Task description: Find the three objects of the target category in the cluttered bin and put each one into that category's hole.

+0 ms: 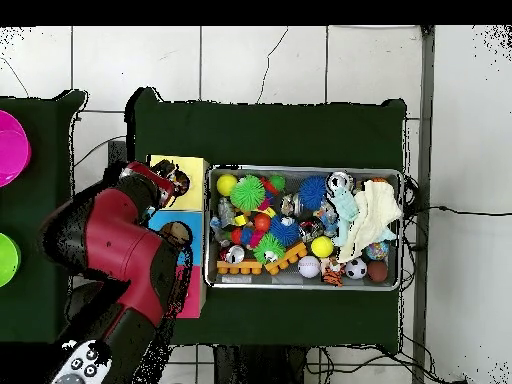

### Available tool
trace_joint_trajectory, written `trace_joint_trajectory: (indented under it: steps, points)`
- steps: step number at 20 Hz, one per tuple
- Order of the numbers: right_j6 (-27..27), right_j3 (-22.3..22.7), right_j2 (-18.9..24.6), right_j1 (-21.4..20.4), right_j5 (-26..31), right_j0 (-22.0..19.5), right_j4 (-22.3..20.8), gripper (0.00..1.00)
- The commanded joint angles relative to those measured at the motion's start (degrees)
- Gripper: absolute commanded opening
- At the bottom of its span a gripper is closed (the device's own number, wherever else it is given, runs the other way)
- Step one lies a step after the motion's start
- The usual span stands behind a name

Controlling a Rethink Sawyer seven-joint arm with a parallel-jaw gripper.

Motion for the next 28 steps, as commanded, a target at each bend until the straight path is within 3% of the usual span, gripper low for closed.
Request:
trace_joint_trajectory:
  steps: [1,19,28]
  points:
    - [13.1,4.7,10.6,3.1,-2.6,-2.3,-1.1,0.00]
    - [14.3,4.4,13.3,6.0,-8.2,-3.4,-0.3,0.00]
    - [15.3,4.7,13.4,7.5,-7.9,-3.0,0.6,0.00]
